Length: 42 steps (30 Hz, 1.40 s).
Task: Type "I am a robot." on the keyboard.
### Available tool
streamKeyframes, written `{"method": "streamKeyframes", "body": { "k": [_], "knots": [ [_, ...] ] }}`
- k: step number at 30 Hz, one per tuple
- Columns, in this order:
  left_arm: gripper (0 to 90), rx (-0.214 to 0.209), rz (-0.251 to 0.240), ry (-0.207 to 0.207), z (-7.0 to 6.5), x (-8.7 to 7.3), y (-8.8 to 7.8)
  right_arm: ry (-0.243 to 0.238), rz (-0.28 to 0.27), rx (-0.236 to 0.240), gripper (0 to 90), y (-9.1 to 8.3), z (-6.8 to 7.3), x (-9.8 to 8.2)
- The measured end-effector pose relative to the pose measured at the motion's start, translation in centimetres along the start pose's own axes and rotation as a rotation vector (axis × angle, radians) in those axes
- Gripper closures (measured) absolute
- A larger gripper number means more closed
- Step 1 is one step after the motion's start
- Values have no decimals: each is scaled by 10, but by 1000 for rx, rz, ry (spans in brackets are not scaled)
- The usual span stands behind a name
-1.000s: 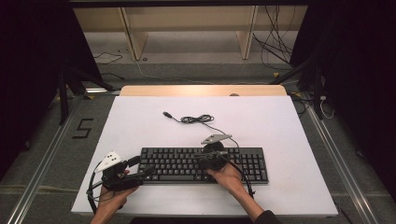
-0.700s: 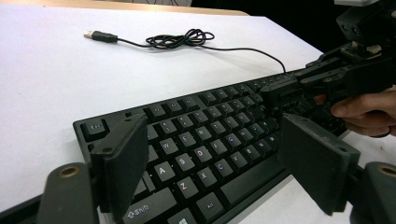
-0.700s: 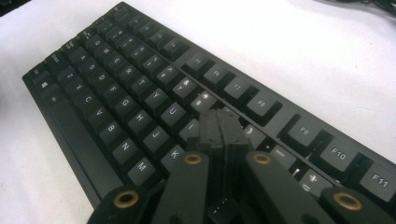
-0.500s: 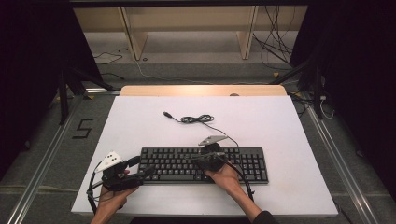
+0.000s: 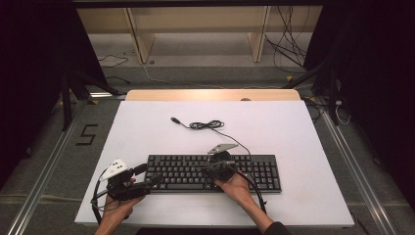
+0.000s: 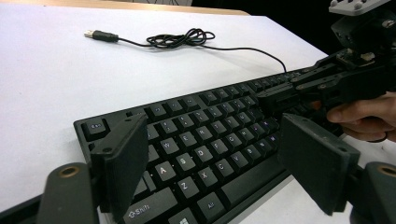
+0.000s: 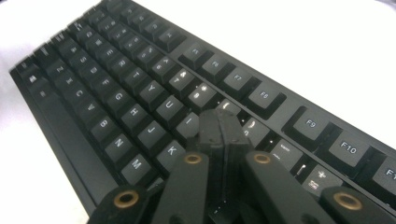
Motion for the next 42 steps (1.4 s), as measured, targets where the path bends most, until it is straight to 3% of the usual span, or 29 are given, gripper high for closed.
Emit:
{"method": "streamKeyframes", "body": {
  "k": [10,17,21,37,42],
  "knots": [
    [279,7,23,6,0,1,5,14,-75,56,667,-17,7,5],
    [383,0,57,-10,-1,6,17,5,-102,96,536,-30,12,4],
    [463,-11,98,14,-5,5,25,0,-120,106,476,-37,13,2],
    [834,-28,230,112,-17,8,63,-8,-154,131,416,-55,18,-11],
    [888,-30,260,114,-15,8,71,-6,-153,135,410,-59,19,-14]
  ]
}}
Point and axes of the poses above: each handheld gripper's, and its own axes: y roughly forward along the jaws, x roughly out of its top, z roughly to its left, the point moved 8 cm from there along y, roughly forward along the jaws, and after that the axes turned 3 degrees about z, right-handed, at the moved point
